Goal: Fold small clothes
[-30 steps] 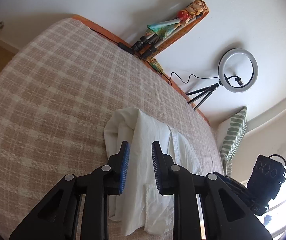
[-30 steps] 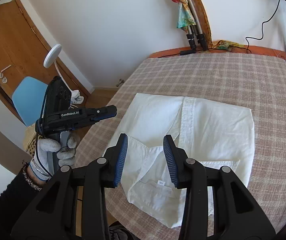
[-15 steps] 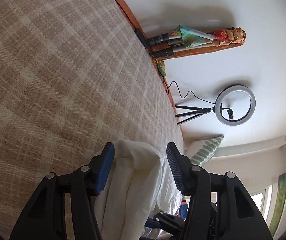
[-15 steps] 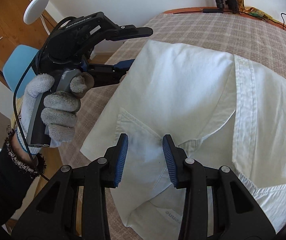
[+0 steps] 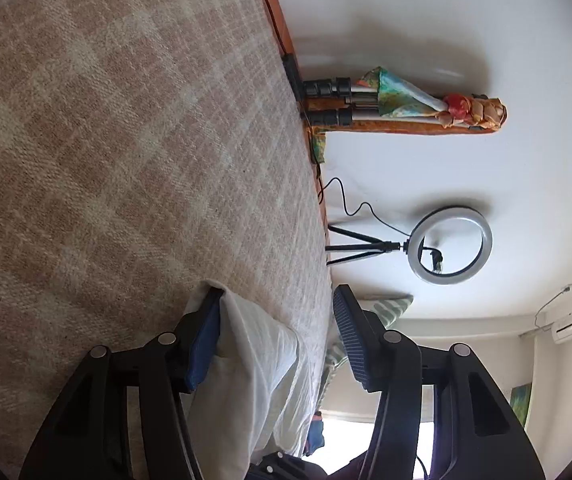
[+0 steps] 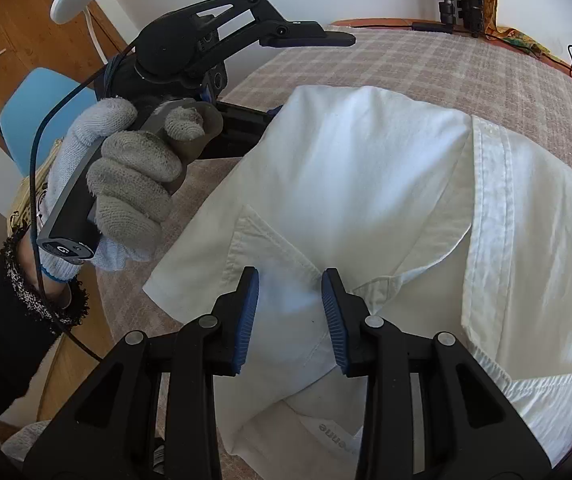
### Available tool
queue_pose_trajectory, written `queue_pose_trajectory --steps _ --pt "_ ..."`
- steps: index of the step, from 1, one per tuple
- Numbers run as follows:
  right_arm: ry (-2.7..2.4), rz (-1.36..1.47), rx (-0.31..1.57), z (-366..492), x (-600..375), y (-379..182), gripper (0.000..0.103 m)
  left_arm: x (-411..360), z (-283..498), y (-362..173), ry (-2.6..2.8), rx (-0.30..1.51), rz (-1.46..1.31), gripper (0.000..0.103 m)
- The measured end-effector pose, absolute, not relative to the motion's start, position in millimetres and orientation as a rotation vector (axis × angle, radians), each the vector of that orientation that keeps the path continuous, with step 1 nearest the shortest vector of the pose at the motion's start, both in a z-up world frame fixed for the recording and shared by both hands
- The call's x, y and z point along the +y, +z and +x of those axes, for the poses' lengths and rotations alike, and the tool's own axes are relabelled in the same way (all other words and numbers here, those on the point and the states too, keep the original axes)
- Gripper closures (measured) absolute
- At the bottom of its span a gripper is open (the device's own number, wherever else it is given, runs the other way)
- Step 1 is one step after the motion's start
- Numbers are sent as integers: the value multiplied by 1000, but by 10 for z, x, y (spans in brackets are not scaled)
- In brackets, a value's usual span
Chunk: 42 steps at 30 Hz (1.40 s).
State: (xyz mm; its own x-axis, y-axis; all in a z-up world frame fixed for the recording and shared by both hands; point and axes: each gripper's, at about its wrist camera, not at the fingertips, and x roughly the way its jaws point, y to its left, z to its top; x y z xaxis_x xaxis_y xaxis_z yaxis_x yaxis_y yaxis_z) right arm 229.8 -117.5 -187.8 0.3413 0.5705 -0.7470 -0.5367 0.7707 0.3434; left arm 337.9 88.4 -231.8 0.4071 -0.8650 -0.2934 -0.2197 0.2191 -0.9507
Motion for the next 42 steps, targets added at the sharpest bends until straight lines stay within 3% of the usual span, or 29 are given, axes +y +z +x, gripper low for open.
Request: queue_pose_trajectory --steps 9,14,22,32,38,42 --pt "766 97 1010 2234 -1227 -1762 68 843 3296 -1877 -443 1039 -836 52" --pt "733 238 885 2190 -1828 -1361 68 1020 3025 -1394 -418 921 -665 52" --pt "398 327 825 2737 -2641 -1152 68 47 2811 -1108 -489 887 -237 52" --pt "320 173 912 2979 -2417 -1551 68 65 3005 -1806 -412 990 -138 52" --pt "318 119 942 2976 -2439 -1578 68 169 2918 -1770 -412 981 -134 52" --pt "367 260 893 2738 -2798 -1329 68 430 2693 -1513 -385 936 -248 54"
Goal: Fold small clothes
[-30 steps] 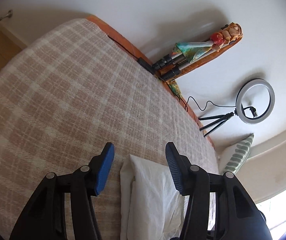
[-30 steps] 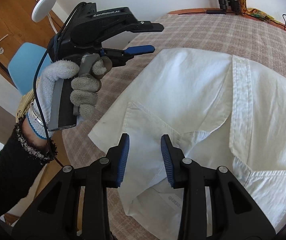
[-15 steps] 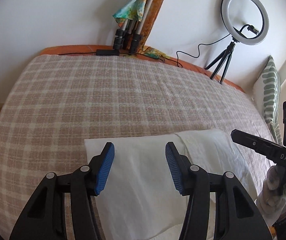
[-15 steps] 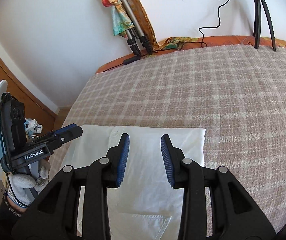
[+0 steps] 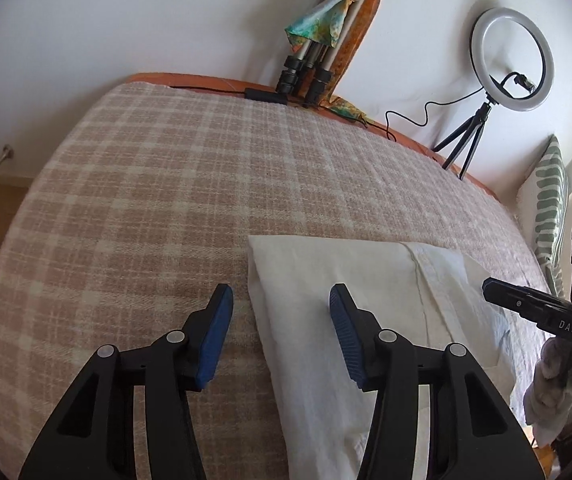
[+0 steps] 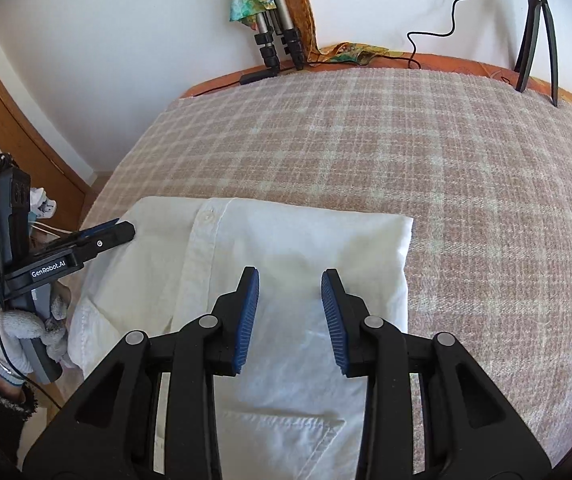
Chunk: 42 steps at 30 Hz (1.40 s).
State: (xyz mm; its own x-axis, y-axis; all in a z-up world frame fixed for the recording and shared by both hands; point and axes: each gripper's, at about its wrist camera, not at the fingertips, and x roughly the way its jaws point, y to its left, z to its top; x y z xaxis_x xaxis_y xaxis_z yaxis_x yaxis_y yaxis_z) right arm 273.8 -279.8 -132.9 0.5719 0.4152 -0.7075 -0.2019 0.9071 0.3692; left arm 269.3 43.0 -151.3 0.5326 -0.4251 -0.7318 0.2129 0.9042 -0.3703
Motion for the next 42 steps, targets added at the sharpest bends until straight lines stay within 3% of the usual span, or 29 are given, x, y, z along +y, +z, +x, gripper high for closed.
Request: queue_pose_trajectory --steps 8,11,18,31,33,34,35,39,42 --pt "393 495 935 2099 -3559 -1642 58 849 2088 -1476 -456 986 -578 53" --pt "409 577 942 1989 -3695 -1776 46 925 1991 -1599 -449 999 -708 46" --pt "481 714 974 1977 -3709 -2023 46 976 2004 -1847 -431 1019 -908 46" --pt "563 795 966 2150 -3457 -2119 46 688 2148 -1923 -463 1033 -872 49" --pt "567 783 972 2162 -3393 -2122 48 630 2167 -1903 -449 1023 -843 52" --pt "567 773 978 2177 -3349 -2118 50 600 2182 -1906 -441 1029 -827 60" --pt "556 751 987 2184 -3306 -2108 57 570 2195 -1903 -420 1029 -799 68" --pt "512 638 977 2158 -3188 -1967 79 485 2158 -1837 -384 1013 -720 80" --pt "488 562 946 2089 -3116 -1800 85 411 2104 -1708 -390 982 -656 85"
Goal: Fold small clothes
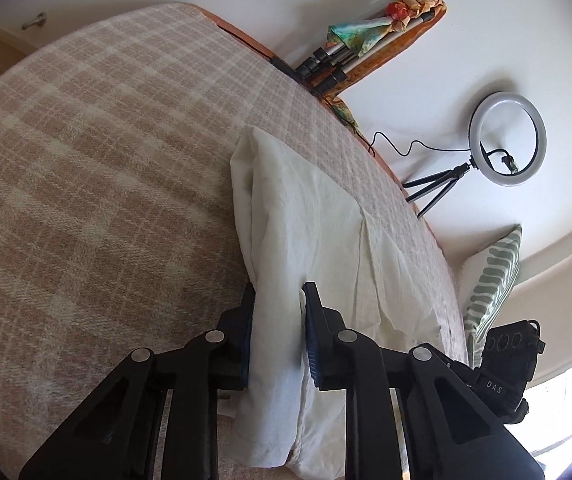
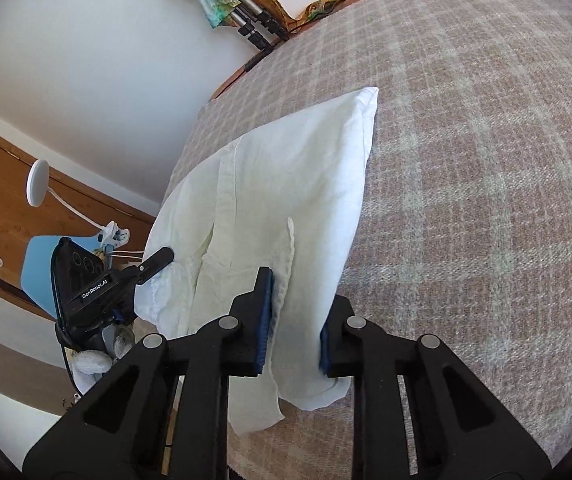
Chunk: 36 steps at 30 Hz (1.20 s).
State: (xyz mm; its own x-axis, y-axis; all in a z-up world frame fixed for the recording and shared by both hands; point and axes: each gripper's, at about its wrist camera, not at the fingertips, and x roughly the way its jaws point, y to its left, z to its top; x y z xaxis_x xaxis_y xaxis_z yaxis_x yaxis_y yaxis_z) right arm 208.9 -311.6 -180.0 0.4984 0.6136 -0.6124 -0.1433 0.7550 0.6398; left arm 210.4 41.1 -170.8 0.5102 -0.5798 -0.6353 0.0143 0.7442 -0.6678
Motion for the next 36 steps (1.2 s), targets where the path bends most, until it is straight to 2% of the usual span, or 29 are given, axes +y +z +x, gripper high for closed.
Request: queue_pose_trajectory --steps 8,15,26,36 --pt "453 328 847 1858 -2818 -1240 89 158 1946 -1265 -454 909 -555 88" --pt "417 226 739 1619 -2981 -653 89 -139 1913 -852 -518 844 -518 89" --pt "285 104 614 1555 -3773 62 89 -1085 2168 -187 -631 748 -442 89" --pt "134 75 579 1992 -4991 331 90 -2333 2684 -38 -737 760 -413 89"
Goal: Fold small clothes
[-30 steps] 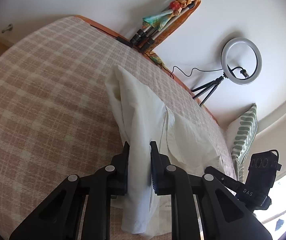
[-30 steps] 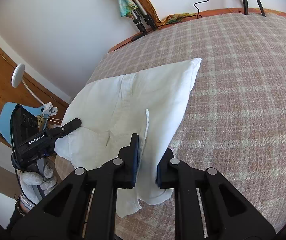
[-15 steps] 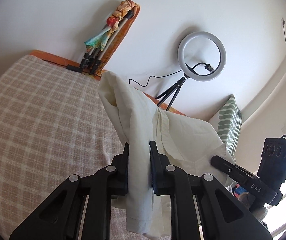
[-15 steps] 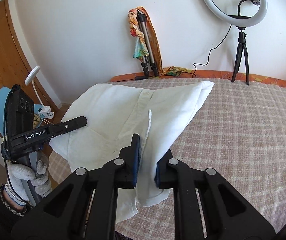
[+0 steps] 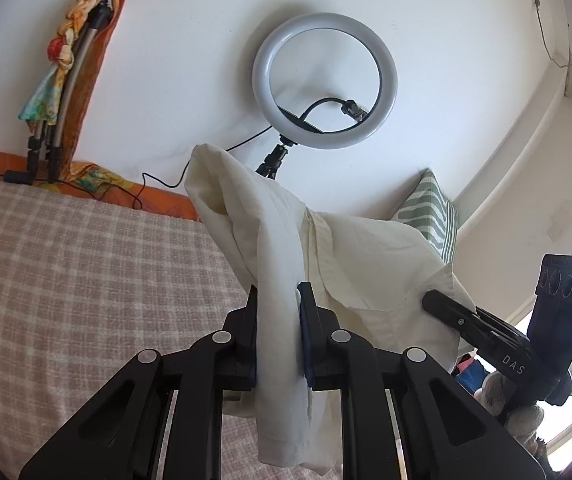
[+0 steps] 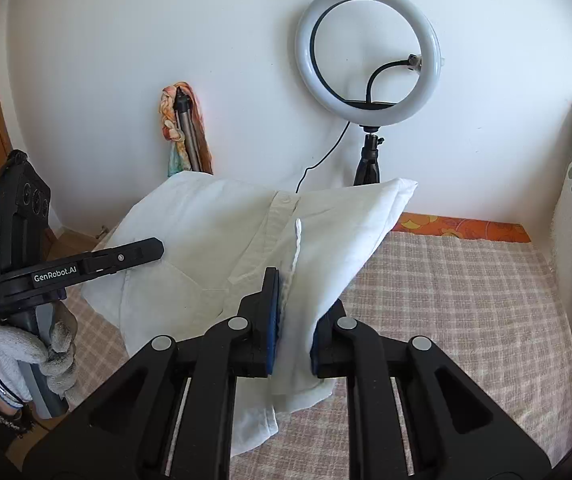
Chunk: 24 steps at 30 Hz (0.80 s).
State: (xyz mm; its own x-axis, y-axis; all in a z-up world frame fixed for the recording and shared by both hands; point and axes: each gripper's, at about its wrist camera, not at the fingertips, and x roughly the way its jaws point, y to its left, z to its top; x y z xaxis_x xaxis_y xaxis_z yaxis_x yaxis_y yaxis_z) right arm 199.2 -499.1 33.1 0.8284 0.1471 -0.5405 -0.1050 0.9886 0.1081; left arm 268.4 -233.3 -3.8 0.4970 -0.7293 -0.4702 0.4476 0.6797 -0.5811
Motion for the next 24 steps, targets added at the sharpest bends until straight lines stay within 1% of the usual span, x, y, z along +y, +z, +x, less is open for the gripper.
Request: queue_pose_trajectory --steps 5,12,18,24 --pt "75 83 582 2352 -5623 274 90 -2966 2958 -119 -773 773 -382 89" --pt "27 130 619 2931 -6393 -170 90 -3746 3360 -459 -792 817 -300 89" --pt "-15 165 659 3311 -6798 -629 90 -4100 3602 -906 -783 879 -307 89" --pt "-41 170 706 3536 -6992 -1005 90 -4283 3668 -1199 -746 921 -252 89"
